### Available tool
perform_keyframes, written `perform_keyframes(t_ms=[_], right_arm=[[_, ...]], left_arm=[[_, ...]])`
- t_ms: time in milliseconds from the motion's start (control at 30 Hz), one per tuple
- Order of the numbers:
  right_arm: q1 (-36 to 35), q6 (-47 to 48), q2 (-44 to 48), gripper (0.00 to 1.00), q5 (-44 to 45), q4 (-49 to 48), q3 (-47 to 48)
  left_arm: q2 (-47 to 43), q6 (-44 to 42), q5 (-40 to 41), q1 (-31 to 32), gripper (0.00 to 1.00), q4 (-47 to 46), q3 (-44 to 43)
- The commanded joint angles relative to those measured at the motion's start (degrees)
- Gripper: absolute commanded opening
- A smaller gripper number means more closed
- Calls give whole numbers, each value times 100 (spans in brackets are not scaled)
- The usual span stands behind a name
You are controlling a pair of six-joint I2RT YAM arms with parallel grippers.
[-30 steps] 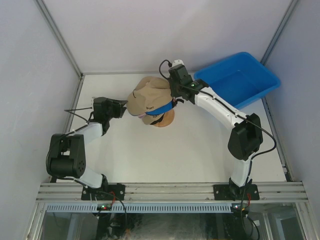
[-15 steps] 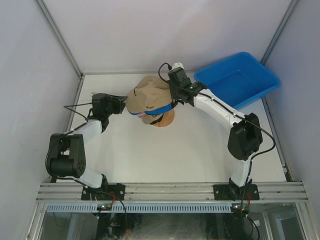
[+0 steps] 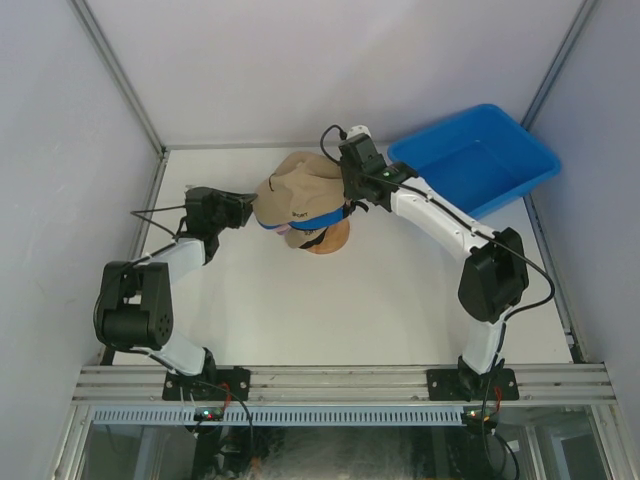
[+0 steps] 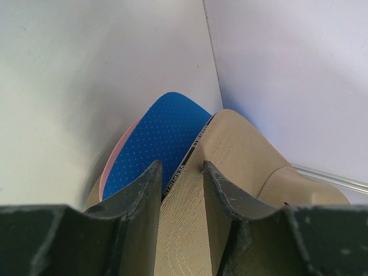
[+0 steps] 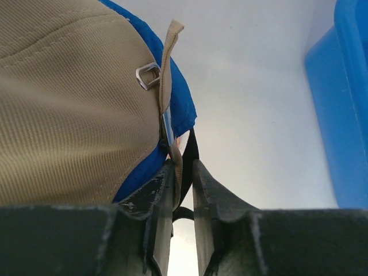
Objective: Stack the hats
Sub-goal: Stack the hat on the hat.
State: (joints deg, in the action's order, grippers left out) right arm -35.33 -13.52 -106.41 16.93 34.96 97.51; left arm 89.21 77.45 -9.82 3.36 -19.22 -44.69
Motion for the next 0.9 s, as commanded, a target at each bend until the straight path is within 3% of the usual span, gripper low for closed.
perform_keyframes(t_ms=[0,333,500,633,867], right_arm=[[26,-143,386,20,-179,318,125],[-6,-151,557,20,-296,364,242],[-64,-125,585,15,-287,494,329],[-85,-126,628,5,-330,556,325],[-158,-74,763,3,-230,654,361]], left_arm=[[-51,-23,-283,46,38,-303,-216],[-166,-19,-289,44,35,-327,-189],[-154,19,-294,49,32,-382,-193],[-114,50,-316,67,29,-444,-229],[-64,101,-295,112,23,-508,-305]])
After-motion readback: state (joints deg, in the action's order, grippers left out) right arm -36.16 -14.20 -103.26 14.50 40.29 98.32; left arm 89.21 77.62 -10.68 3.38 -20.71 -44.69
